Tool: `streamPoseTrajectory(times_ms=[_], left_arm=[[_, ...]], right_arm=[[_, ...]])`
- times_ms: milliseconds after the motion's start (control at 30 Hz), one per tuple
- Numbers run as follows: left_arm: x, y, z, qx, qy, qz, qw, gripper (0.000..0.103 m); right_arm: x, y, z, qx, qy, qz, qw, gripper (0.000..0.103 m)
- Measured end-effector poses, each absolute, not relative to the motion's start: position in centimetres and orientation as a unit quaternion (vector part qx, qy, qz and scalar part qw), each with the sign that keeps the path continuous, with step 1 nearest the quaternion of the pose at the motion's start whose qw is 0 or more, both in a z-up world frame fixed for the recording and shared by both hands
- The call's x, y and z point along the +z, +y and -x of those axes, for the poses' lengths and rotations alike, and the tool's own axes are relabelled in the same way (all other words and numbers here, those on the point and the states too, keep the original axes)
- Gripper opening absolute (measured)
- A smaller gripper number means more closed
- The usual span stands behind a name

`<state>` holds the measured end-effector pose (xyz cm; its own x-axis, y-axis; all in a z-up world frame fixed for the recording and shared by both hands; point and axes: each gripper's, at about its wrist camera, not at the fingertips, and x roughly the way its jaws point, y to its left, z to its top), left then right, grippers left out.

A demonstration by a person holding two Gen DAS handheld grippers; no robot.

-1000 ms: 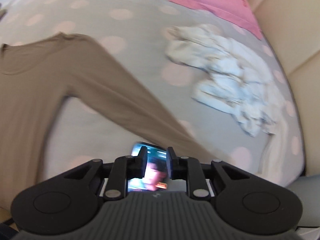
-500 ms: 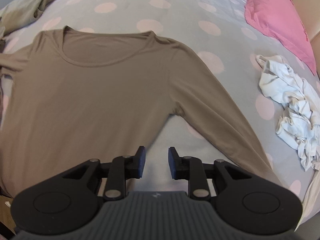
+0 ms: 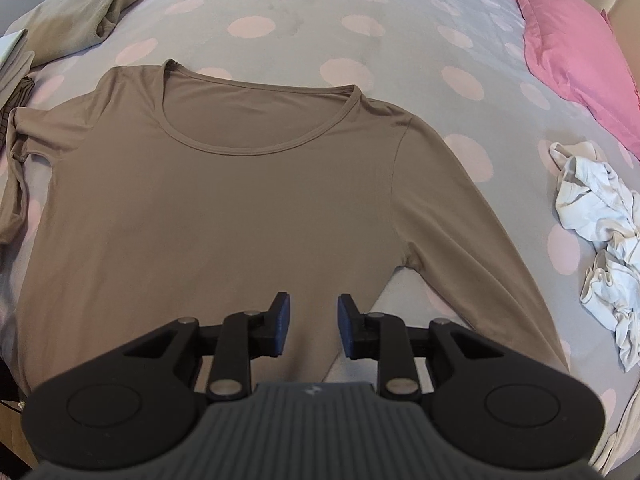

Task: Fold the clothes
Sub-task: 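Grasp the other sleeve cuff with the left tool and straighten it, then release the sleeve cuff from the left tool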

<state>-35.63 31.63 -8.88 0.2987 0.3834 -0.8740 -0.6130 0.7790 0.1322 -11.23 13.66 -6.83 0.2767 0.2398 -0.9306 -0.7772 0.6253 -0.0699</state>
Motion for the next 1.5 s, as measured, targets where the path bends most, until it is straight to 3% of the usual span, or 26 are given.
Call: streamPoseTrajectory(times_ms=[233, 533, 700, 1067, 1200, 1300, 1433, 1500], left_arm=[[-1.5, 33.5, 39.4, 0.358, 0.436, 0.157, 0.811, 0.002], [3.5, 36.4, 42.8, 0.387, 0.483, 0.006, 0.785, 0.002], [1.2, 37.9, 43.0, 0.363, 0.548, -0.091, 0.748, 0.002], [-5.5, 43.7, 45.1, 0.396, 0.652, -0.167, 0.625, 0.002], [-6.8, 44.7, 45.7, 0.401, 0.657, -0.151, 0.621, 0.002], [-6.8, 44.5, 45.7, 0.387, 0.653, -0.133, 0.637, 0.006], [-5.6, 42.3, 45.0, 0.343, 0.633, -0.114, 0.684, 0.025], [-5.1, 40.6, 44.3, 0.321, 0.628, -0.104, 0.702, 0.026]], right_arm=[[-6.9, 13.7, 11.3, 0.338, 0.498, 0.271, 0.751, 0.029], [-7.0, 13.8, 11.5, 0.339, 0.499, 0.273, 0.749, 0.029], [-7.0, 13.8, 11.5, 0.335, 0.502, 0.269, 0.751, 0.03], [-8.1, 13.1, 10.4, 0.308, 0.53, 0.258, 0.747, 0.03], [-8.4, 13.1, 10.3, 0.303, 0.533, 0.26, 0.746, 0.03], [-8.8, 12.9, 10.3, 0.303, 0.538, 0.262, 0.742, 0.031], [-9.3, 12.4, 10.4, 0.306, 0.547, 0.262, 0.733, 0.031], [-9.7, 12.0, 10.7, 0.31, 0.553, 0.266, 0.727, 0.032]])
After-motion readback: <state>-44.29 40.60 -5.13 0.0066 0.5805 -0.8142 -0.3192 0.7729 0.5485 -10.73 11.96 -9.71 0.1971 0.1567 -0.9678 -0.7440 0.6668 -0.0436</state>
